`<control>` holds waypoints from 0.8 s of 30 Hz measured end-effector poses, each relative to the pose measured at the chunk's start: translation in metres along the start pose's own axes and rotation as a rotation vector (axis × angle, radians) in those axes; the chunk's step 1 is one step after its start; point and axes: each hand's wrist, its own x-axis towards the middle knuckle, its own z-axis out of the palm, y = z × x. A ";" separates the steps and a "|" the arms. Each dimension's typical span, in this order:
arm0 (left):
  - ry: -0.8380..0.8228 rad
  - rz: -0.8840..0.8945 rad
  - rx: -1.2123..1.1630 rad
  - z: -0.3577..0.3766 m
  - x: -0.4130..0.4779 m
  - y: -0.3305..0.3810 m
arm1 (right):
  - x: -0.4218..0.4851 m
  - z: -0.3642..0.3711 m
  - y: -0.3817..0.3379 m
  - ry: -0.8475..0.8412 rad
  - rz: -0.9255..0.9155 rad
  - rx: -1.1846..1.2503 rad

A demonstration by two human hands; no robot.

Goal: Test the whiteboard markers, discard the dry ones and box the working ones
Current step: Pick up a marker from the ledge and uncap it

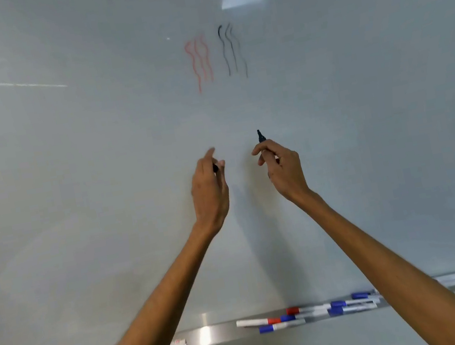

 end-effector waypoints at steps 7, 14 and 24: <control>0.156 0.076 0.121 -0.013 0.103 -0.003 | 0.063 -0.021 -0.036 -0.025 -0.066 0.074; 0.130 0.246 0.305 -0.023 0.174 -0.016 | 0.112 -0.034 -0.056 -0.070 -0.182 0.096; 0.282 0.344 0.290 -0.012 0.206 -0.024 | 0.161 -0.043 -0.078 0.181 -0.291 0.338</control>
